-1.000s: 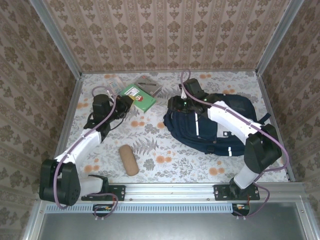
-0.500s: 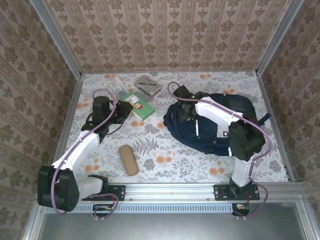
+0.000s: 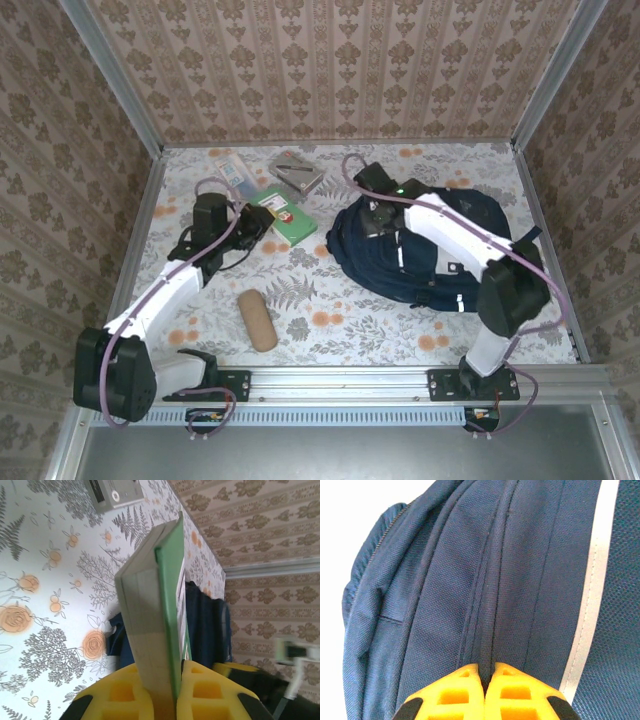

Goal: Pack the student bag
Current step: Open the student bag at the center of the table, then place the book in the student bag.

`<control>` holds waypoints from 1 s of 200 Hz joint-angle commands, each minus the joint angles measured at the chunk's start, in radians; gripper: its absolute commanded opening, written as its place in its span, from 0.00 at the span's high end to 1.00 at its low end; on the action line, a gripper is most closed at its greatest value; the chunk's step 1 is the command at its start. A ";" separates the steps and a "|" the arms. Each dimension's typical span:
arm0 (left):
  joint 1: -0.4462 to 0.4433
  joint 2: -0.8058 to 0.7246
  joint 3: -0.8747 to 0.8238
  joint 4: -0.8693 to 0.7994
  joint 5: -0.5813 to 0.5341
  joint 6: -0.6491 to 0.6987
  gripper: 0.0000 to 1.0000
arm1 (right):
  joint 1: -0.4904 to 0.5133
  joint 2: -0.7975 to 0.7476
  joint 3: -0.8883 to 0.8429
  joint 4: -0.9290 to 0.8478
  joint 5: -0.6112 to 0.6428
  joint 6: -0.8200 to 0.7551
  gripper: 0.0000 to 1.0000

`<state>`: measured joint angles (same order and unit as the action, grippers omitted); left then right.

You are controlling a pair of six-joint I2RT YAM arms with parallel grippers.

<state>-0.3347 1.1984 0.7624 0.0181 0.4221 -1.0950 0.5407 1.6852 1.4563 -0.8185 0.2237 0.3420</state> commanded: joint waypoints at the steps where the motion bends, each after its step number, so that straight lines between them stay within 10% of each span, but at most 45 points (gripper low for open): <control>1: -0.050 0.044 0.056 0.088 -0.003 0.021 1.00 | -0.001 -0.139 0.059 0.032 -0.130 -0.064 1.00; 103: -0.311 0.352 0.229 0.261 -0.023 -0.005 1.00 | -0.172 -0.361 0.038 0.150 -0.530 0.011 1.00; 200: -0.476 0.623 0.371 0.426 -0.014 -0.076 1.00 | -0.230 -0.355 0.020 0.237 -0.630 0.115 1.00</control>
<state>-0.7837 1.7821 1.0359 0.3435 0.3962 -1.1526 0.3103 1.3624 1.4654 -0.7704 -0.3077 0.4118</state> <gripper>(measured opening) 0.098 0.062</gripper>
